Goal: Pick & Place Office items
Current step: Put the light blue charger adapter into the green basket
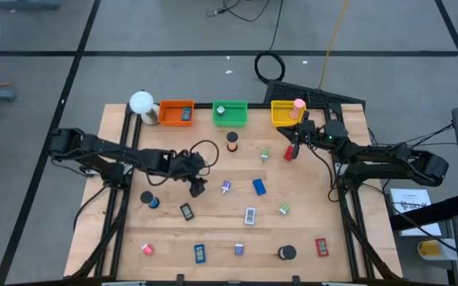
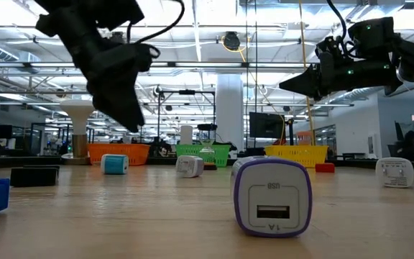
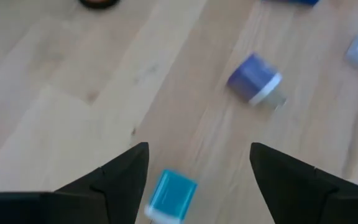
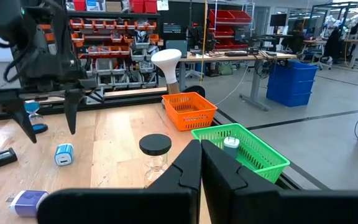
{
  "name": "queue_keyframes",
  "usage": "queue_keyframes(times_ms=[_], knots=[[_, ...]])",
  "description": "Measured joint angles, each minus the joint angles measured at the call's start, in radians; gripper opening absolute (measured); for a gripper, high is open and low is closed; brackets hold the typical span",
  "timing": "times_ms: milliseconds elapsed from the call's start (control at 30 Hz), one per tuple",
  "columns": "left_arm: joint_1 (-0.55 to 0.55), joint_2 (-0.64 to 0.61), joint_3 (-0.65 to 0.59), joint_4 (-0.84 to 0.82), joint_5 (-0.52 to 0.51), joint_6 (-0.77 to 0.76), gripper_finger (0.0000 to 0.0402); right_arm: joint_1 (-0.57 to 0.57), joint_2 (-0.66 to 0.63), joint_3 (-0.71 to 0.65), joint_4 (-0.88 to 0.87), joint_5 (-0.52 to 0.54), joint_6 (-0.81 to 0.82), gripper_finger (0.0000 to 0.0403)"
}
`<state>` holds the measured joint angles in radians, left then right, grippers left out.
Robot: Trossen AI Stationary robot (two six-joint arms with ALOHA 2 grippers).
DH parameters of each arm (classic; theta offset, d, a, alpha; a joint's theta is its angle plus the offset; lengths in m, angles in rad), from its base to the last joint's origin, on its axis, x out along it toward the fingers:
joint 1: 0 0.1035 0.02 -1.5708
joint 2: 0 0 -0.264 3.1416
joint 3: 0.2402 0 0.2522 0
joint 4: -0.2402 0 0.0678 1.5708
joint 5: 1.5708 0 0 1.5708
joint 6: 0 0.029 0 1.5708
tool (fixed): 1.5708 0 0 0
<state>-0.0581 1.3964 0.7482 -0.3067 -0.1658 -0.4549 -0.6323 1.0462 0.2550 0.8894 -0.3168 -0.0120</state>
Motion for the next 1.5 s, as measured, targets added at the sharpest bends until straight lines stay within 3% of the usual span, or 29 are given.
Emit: queue_keyframes(times_ms=[267,467,900,1100,1333,1500], knots=[[-0.03,0.0,-0.091,-0.008,-0.064,-0.031,0.0267,0.0,0.0,0.0,0.0,0.0,0.0,0.0],[-0.052,0.0,-0.1,0.007,-0.12,-0.045,0.0277,0.0,0.0,0.0,0.0,0.0,0.0,0.0],[-0.078,0.103,-0.101,0.029,-0.123,-0.002,0.0272,0.0,0.0,0.0,0.001,0.0,0.0,0.0],[-0.077,0.117,-0.101,0.049,-0.1,-0.025,0.0237,0.0,0.0,0.0,0.001,0.0,-0.001,0.0],[-0.077,0.117,-0.101,0.089,-0.084,-0.018,0.0154,0.0,0.0,0.0,0.001,0.0,-0.003,0.0],[-0.046,0.113,-0.077,0.065,0.06,-0.029,0.0132,0.0,0.0,0.0,0.001,0.0,-0.003,0.0]])
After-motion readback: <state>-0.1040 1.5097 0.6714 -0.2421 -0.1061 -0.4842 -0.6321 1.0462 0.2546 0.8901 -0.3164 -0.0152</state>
